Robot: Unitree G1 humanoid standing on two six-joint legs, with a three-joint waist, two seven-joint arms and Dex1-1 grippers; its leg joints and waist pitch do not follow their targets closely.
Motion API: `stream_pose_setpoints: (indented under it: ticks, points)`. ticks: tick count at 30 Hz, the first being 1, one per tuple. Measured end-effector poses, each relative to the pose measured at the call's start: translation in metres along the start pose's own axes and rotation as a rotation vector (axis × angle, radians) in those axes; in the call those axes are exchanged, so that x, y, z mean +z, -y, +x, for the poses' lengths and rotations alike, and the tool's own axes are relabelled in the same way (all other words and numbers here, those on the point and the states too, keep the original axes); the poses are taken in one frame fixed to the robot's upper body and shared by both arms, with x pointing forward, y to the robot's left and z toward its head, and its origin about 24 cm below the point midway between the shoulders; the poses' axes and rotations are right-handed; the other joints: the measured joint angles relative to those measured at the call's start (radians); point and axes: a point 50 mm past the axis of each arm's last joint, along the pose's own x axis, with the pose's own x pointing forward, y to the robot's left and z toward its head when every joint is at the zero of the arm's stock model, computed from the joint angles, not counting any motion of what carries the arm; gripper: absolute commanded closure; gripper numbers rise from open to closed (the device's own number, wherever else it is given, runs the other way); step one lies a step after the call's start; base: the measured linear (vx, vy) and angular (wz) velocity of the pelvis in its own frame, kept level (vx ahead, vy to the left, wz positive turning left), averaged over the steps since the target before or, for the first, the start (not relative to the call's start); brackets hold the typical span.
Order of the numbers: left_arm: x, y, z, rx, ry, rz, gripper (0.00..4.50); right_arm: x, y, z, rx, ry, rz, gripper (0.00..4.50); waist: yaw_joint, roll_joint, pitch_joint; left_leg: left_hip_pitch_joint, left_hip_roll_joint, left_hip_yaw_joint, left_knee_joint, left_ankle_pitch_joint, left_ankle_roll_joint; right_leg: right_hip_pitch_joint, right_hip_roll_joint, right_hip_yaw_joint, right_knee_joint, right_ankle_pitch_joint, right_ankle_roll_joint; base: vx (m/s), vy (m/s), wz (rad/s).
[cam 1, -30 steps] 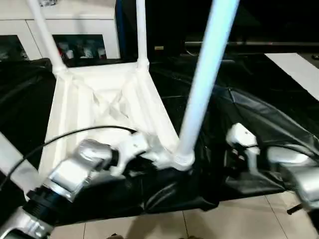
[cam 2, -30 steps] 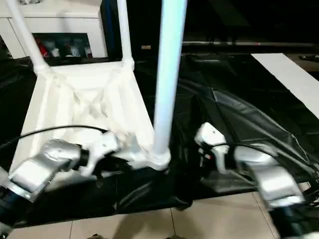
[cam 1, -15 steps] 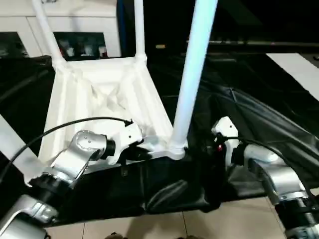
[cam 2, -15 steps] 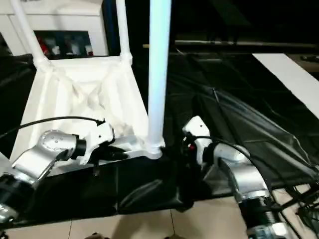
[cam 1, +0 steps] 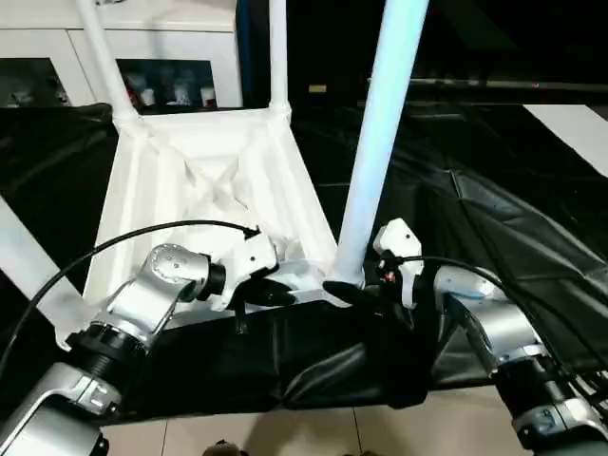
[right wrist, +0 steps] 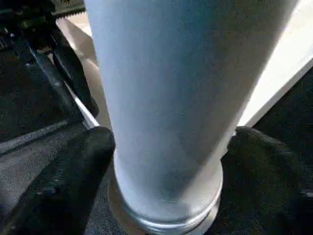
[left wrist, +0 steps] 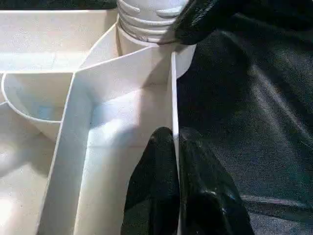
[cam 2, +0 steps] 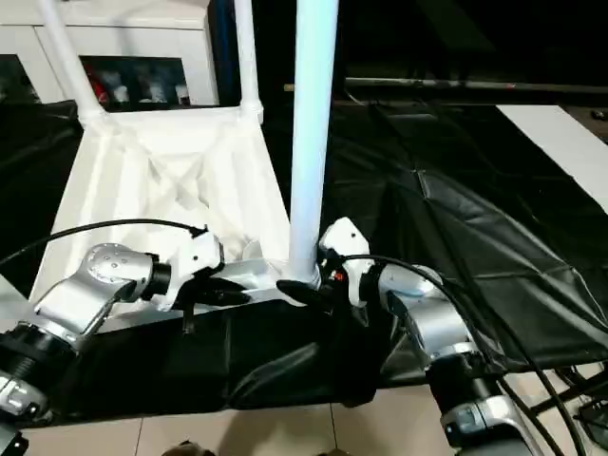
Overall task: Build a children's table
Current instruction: Rotate leg to tighten
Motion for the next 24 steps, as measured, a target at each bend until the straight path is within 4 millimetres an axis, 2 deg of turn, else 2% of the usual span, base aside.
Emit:
stream_pose_setpoints:
  ticks: [5,12,17,21,24]
  points:
    - [0.0,-0.001,0.0,-0.005,0.0,-0.004,4.5,0.0,0.002,0.003,0.013,-0.005,-0.013,1.08,0.0,0.0,0.0,0.0,0.0,0.0,0.0,0.0,0.0,0.0,0.0,0.0,0.001,0.0,0.0,0.0,0.0,0.0]
    - [-0.001,-0.003,0.001,-0.003,0.001,-0.002,4.5,-0.001,0.002,0.005,0.025,-0.004,-0.016,1.63,0.0,0.0,0.0,0.0,0.0,0.0,0.0,0.0,0.0,0.0,0.0,0.0,0.001,0.001,0.0,0.0,0.0,0.0]
    - [-0.001,-0.003,0.001,-0.002,0.0,-0.002,4.5,-0.003,0.002,0.006,0.023,0.006,-0.011,1.75,-0.001,0.0,0.0,0.001,0.0,0.0,0.0,0.0,0.0,0.001,0.0,0.0,0.001,0.001,0.0,0.0,0.0,0.0]
    - [0.004,-0.01,0.012,0.07,-0.001,-0.005,4.5,-0.007,0.007,0.009,-0.109,0.035,0.076,1.76,0.0,0.001,0.0,0.002,0.0,0.0,0.0,0.0,0.0,0.003,0.0,0.001,0.001,0.002,0.0,0.0,0.0,0.0]
    - [0.011,-0.014,0.03,0.141,0.008,-0.036,4.5,-0.011,0.012,0.014,-0.262,0.049,0.135,1.78,0.0,0.007,-0.004,0.004,-0.001,0.001,0.0,0.0,0.0,0.007,-0.002,0.002,0.0,0.002,0.0,0.0,0.0,0.0]
